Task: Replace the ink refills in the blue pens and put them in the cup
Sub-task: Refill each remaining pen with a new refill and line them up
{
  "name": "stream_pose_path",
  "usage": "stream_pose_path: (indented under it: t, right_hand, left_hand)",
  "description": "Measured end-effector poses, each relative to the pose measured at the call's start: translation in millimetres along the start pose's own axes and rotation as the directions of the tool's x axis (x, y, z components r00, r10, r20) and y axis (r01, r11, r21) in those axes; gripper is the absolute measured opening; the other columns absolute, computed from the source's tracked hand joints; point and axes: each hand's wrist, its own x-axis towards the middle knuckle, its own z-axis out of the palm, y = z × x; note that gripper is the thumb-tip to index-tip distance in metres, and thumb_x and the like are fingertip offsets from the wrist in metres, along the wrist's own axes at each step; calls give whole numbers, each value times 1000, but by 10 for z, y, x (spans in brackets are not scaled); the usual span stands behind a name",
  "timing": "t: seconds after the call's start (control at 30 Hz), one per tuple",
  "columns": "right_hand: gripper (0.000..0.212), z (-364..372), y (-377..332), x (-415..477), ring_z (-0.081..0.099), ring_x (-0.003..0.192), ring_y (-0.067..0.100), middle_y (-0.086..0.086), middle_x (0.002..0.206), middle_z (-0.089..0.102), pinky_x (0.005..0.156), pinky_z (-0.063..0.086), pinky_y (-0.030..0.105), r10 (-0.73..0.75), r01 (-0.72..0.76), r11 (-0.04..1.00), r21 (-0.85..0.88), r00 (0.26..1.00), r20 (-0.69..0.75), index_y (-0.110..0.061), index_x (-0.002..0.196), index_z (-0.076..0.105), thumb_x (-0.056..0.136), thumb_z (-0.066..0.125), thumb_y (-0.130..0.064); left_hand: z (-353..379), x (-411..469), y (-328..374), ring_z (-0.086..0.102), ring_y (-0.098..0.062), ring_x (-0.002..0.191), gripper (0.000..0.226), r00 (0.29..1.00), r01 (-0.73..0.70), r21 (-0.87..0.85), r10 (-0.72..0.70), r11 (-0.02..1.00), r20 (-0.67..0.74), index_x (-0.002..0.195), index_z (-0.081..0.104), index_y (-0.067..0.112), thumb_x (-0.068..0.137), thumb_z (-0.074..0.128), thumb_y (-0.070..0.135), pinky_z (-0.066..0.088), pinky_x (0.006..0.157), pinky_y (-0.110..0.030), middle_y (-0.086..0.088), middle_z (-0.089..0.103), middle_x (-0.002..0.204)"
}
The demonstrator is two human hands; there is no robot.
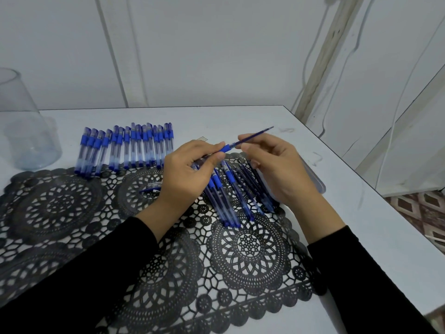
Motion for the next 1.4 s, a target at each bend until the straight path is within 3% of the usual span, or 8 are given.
stream_pose_path:
  t: [0.17,0.33,0.57,0.77,0.97,1.17,1.27,1.4]
  right_hand:
    - [10,-12,-21,12,52,72,13,8,93,68,64,42,22,52,-44,990,134,997,-53,-16,103,67,96,60,-17]
    - [11,22,18,5,49,67,6,-9,72,63,68,40,21,13,-10,999,53,998,-53,-9,100,72,91,64,-9]
    - [1,31,-35,-26,56,75,16,10,92,69,65,43,24,72,-69,991,114,997,-18,-17,95,59,95,60,-16]
    - [16,34,20,-22,59,79,11,3,92,70,68,44,25,18,-19,998,-58,1000,-14,-15,106,71,90,67,-15]
    - [25,48,2,-31,59,81,11,4,95,70,72,45,25,22,-23,998,-64,1000,-16,-18,113,70,91,64,-9]
    - [17,258,32,-21,60,77,8,4,92,72,69,47,22,56,-60,988,-145,998,-35,-15,101,71,92,59,-7]
    - [12,446,91,8,60,75,9,11,88,71,70,50,20,34,-21,953,-301,999,38,-15,95,71,91,63,-6]
    - [11,697,166,20,56,69,3,0,80,68,65,45,11,9,115,851,-512,972,233,-15,92,73,89,65,-7]
  left_hand:
    - [-4,1,-3,68,-14,87,23,1000,-16,5,16,1000,2,109,73,4,85,74,4,55,78,-21,-2,71,94]
    - [1,-1,-4,67,-13,86,23,999,-39,9,39,999,25,108,73,4,86,74,4,55,78,-22,-4,72,93]
    - [0,0,-8,68,-10,90,23,1000,11,3,-11,1000,-1,107,74,4,85,75,4,53,81,-18,2,71,95]
    - [-3,3,0,67,-7,89,24,1000,-3,22,2,1000,4,108,73,4,85,75,5,52,82,-17,6,70,94]
    - [-40,-6,22,68,-7,88,22,1000,-10,40,11,999,-1,107,74,6,85,76,8,54,81,-22,7,70,93]
    - [-371,-20,34,69,-10,89,20,1000,5,115,-7,993,17,105,76,3,87,75,11,56,82,-26,-3,74,95]
    - [-653,-78,24,67,-6,86,21,1000,-13,230,10,973,16,105,76,5,86,76,13,54,80,-21,-1,74,93]
    - [-1035,-173,19,66,0,85,23,997,61,346,-70,936,16,108,75,12,85,77,14,51,80,-12,6,73,93]
